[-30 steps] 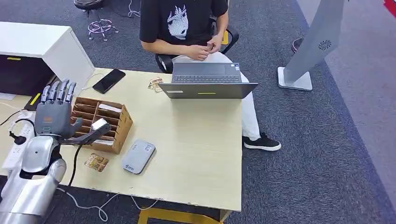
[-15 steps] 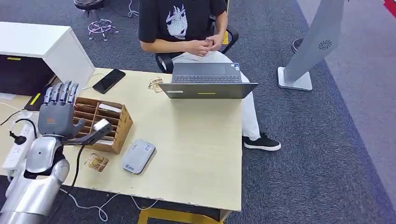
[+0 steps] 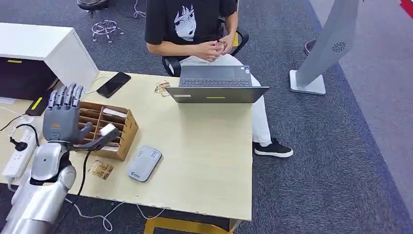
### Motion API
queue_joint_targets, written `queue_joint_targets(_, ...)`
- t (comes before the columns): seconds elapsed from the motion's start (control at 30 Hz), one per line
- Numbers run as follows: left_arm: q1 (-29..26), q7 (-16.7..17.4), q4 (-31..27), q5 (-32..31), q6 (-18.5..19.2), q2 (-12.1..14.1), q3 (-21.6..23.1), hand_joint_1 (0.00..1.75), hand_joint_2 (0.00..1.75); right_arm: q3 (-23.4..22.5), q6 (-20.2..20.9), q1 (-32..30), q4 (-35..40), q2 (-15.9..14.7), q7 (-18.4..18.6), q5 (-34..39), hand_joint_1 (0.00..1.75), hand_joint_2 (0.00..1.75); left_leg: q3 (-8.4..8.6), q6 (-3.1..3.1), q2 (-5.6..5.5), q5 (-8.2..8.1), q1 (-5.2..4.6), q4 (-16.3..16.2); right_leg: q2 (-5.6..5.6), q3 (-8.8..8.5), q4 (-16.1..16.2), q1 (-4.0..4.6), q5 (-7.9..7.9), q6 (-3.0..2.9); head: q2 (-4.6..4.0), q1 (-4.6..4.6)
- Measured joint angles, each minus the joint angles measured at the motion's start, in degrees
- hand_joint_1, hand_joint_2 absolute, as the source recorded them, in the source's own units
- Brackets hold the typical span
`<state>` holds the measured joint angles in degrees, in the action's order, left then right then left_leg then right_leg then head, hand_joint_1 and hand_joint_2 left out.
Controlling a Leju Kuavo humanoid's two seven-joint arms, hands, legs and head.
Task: Pass the card to the sensor for recognition and then transmit it.
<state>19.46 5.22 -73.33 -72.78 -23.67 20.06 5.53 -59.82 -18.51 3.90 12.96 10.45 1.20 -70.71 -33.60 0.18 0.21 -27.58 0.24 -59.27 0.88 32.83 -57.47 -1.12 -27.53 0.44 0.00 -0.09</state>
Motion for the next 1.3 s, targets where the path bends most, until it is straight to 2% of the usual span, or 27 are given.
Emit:
queue_joint_targets(0.9, 1.79, -1.11, 3.21, 0.28, -1.33, -2.08, 0.04, 0.00, 1.75, 0.00, 0.04, 0.09, -0.20, 0.11, -0.09, 0.26, 0.00, 1.75, 0.00, 0.00, 0.00, 0.00, 0.00, 0.00, 0.00, 0.00, 0.00, 0.00, 0.00, 0.00, 0.00, 0.00)
queue_joint_targets(1.3, 3.97, -2.34, 7.23, 1.31, -3.43, -3.58, 0.63, 0.00, 1.75, 0.00, 0.04, 0.18, -0.20, 0.11, -0.24, 0.17, 0.00, 1.75, 0.00, 0.00, 0.00, 0.00, 0.00, -0.01, 0.01, 0.00, 0.00, 0.00, 0.01, 0.00, 0.00, 0.00)
